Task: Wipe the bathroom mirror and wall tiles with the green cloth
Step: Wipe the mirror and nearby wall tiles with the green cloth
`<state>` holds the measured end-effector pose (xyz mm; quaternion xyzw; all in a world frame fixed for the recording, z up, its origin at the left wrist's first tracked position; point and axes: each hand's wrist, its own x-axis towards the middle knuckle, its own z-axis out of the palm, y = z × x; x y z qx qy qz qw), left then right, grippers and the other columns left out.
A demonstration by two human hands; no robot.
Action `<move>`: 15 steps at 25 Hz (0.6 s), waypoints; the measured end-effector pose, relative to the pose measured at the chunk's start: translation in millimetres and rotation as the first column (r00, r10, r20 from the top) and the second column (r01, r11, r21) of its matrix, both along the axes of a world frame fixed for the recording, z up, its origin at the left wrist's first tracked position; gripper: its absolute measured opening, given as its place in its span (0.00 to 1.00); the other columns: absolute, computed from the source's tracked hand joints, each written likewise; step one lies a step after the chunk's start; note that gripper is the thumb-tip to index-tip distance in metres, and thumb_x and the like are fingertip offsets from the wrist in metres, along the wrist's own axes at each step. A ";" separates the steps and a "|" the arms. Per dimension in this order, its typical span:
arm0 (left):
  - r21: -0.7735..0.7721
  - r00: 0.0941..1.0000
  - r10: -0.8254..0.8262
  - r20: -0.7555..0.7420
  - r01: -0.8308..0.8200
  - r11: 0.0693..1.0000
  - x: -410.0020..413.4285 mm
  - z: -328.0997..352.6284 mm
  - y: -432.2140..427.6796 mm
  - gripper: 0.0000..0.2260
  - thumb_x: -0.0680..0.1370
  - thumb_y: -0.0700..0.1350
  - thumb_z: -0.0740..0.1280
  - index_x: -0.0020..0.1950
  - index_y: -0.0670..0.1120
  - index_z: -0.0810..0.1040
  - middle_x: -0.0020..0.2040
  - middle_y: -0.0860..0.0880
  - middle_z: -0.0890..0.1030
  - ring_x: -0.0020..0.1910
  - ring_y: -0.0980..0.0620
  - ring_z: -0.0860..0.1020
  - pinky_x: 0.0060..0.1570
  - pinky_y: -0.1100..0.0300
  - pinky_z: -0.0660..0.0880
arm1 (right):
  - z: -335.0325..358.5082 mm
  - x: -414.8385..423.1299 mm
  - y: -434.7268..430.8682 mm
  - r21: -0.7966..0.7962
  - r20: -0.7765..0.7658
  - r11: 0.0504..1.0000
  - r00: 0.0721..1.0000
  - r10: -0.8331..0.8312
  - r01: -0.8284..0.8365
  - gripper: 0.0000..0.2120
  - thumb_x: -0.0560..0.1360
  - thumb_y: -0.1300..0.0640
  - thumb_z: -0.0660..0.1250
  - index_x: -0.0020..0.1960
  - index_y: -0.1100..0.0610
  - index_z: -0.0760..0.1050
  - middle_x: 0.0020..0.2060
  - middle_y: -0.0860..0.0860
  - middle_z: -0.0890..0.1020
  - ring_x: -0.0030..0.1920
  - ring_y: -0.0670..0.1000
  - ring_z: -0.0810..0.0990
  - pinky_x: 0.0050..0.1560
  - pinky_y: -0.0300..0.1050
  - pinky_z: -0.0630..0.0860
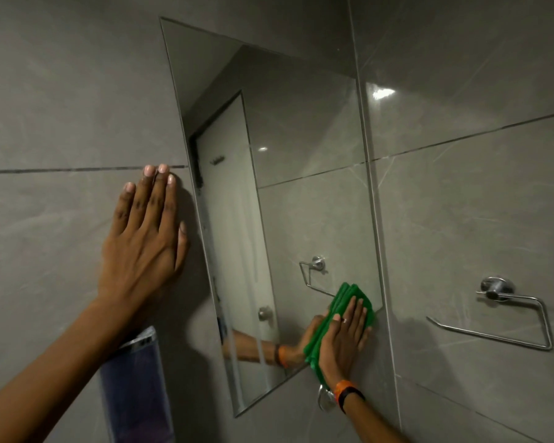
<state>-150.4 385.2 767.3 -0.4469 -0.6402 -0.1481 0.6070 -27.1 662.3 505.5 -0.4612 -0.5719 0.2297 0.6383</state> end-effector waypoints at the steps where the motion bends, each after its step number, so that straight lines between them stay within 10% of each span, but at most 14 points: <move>1: 0.003 1.000 -0.003 0.001 0.003 1.000 0.3 0.0 0.3 0.30 0.83 0.51 0.46 0.82 0.38 0.45 0.84 0.38 0.47 0.83 0.44 0.44 0.82 0.46 0.43 | -2.9 -6.7 -15.0 0.033 -0.021 0.999 0.999 0.032 -0.031 0.33 0.79 0.43 0.39 0.81 0.55 0.50 0.82 0.55 0.56 0.83 0.54 0.53 0.83 0.61 0.49; 15: -0.023 1.000 0.005 0.022 -0.005 1.000 3.4 -1.1 -4.1 0.30 0.83 0.50 0.48 0.82 0.38 0.48 0.83 0.38 0.51 0.83 0.43 0.48 0.82 0.47 0.45 | 21.8 -69.7 -191.4 0.172 -0.134 0.972 0.974 0.184 -0.160 0.31 0.81 0.50 0.46 0.81 0.60 0.54 0.83 0.55 0.56 0.83 0.55 0.52 0.81 0.62 0.54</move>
